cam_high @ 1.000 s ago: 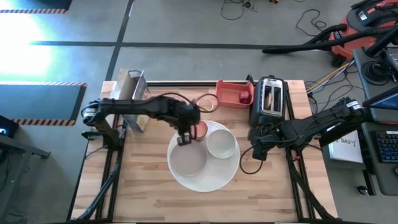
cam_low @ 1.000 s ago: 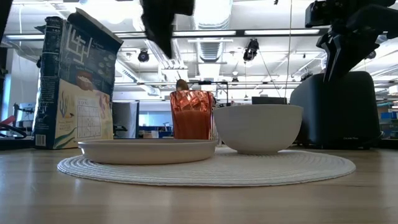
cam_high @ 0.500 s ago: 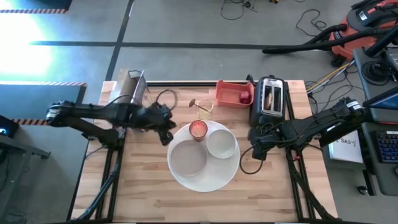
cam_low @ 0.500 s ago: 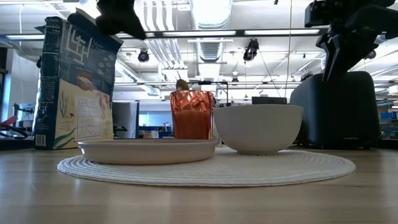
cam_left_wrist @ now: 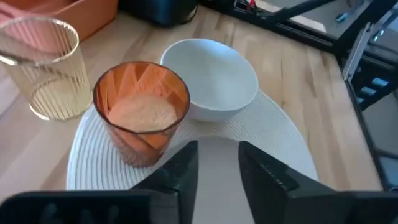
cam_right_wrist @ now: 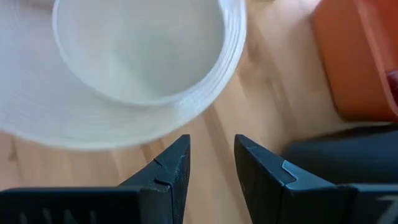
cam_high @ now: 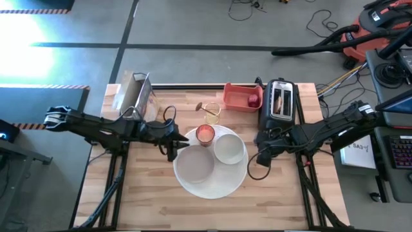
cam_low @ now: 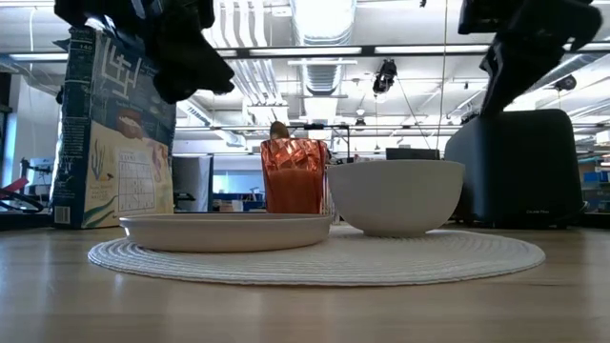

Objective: Arrange a breakfast setting
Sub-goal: Move the orange bin with the red apple to the bottom right of the table

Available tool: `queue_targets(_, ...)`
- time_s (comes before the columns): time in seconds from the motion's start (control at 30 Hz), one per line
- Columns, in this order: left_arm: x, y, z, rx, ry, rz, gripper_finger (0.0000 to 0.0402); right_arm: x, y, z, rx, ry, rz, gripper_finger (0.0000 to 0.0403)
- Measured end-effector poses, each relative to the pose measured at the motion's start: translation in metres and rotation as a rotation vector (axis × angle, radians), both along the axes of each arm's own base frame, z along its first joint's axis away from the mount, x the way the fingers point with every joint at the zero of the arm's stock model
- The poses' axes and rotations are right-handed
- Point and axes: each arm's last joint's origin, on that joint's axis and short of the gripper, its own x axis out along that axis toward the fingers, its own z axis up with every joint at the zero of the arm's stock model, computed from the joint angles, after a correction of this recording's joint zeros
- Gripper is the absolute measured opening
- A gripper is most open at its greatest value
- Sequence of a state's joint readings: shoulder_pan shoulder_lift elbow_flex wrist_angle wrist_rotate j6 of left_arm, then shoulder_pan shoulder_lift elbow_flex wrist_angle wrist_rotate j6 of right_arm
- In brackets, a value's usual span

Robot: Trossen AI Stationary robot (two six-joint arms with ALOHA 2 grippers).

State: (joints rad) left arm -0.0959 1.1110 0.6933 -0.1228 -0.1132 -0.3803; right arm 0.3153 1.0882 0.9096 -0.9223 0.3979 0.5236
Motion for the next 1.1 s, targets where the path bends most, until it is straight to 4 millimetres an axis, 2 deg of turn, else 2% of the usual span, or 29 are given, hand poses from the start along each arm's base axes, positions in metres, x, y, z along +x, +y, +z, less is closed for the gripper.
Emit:
queue_targets(0.1,0.002,0.000,0.001,0.025,-0.009,-0.015,0.0124,0.005,-0.005,0.002,-0.022,-0.057,-0.068,0.0116)
queue_targets(0.23,0.007,-0.003,0.004,-0.009,-0.033,-0.006,0.0143,0.009,-0.021,0.007,0.038,-0.077,-0.179,0.0116)
queue_targets(0.53,0.020,-0.042,0.007,0.092,-0.177,-0.116,0.0145,0.014,-0.051,0.018,-0.010,0.001,-0.024,0.0116)
queue_targets(0.67,0.021,-0.050,0.007,0.134,-0.186,-0.141,0.0146,0.019,-0.058,0.022,-0.003,0.006,0.022,0.0116)
queue_targets(0.87,0.020,-0.052,0.009,0.148,-0.195,-0.155,0.0146,0.039,-0.072,0.017,-0.056,0.062,0.069,0.0136)
queue_targets(1.1,0.014,-0.051,0.011,0.163,-0.167,-0.201,0.0146,0.077,-0.099,0.008,-0.210,0.192,0.010,0.0140)
